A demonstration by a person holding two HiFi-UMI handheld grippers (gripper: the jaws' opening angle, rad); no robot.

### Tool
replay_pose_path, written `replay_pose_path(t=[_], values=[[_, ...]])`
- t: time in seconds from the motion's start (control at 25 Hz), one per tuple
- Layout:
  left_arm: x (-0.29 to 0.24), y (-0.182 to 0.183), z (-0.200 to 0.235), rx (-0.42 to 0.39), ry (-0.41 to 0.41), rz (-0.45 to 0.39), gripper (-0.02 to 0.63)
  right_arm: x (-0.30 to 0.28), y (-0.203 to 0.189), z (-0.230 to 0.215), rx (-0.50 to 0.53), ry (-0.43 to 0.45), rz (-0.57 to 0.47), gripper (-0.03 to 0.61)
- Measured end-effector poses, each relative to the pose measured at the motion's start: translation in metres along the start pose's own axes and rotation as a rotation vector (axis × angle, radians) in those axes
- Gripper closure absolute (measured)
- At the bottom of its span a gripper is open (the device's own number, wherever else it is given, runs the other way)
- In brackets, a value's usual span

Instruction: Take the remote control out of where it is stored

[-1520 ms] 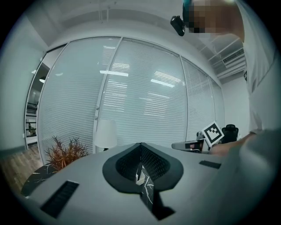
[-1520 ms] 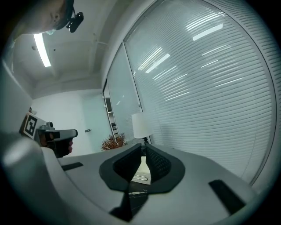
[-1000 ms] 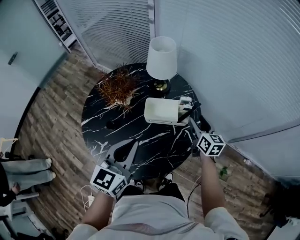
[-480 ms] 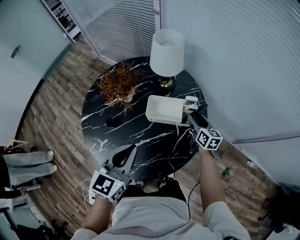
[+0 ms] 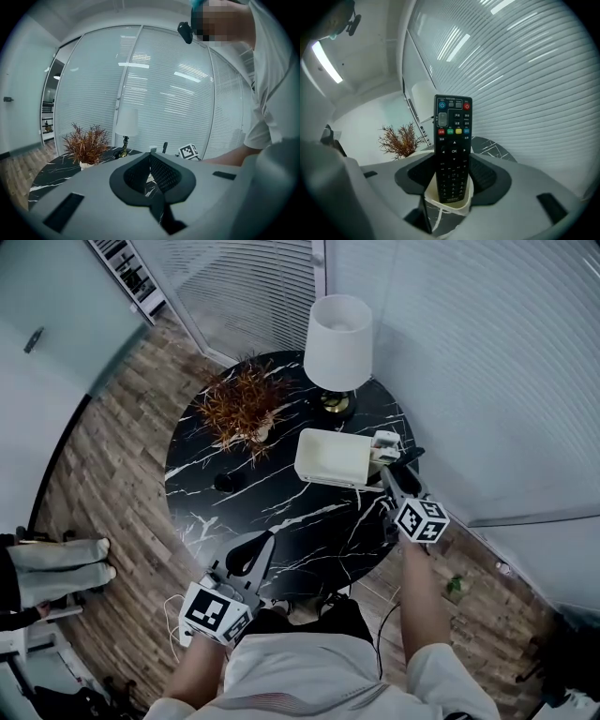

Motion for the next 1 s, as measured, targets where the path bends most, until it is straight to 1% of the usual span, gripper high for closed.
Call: replay_pose_path(t=[0.12, 0.24, 0.32, 0.4, 0.52, 0.64, 0.84, 1.0], values=[[-0.001, 0.003, -0.001, -0.003, -0.008, -0.012, 0.604, 0.012, 0.017, 0.014, 0.061, -0.010, -0.038, 0.347], [0.000, 0.005, 0.001, -0.001, -0.011, -0.027, 0.604, 0.030, 0.034, 0.040, 0.169, -0.008, -0.051, 0.348], [0.002, 0.006, 0.003, 0.002, -0.011, -0.035, 0.604, 0.043, 0.043, 0.064, 0.239, 0.005, -0.046, 0.348], [0.004, 0.007, 0.006, 0.006, -0.010, -0.047, 0.604, 0.054, 0.045, 0.086, 0.297, 0.012, -0.013, 0.348], [0.007, 0.008, 0.009, 0.014, -0.013, -0.068, 0.604, 0.068, 0.034, 0.109, 0.376, -0.006, 0.083, 0.348], [0.010, 0.009, 0.013, 0.018, -0.017, -0.085, 0.604, 0.078, 0.014, 0.114, 0.464, -0.058, 0.196, 0.348], [0.018, 0.006, 0.018, 0.028, -0.019, -0.094, 0.604, 0.086, -0.037, 0.086, 0.616, -0.183, 0.433, 0.348], [0.024, 0.004, 0.018, 0.033, -0.019, -0.097, 0.604, 0.084, -0.081, 0.061, 0.679, -0.237, 0.586, 0.348]])
Point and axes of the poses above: the fingertips, and each gripper's own axes: x backward along the fingers, z to its left, y out of its top, the point moved 1 cm from there along x, backward along the fingers, and after that the axes turned 15 degrees about -x, right-handed, at the moved point
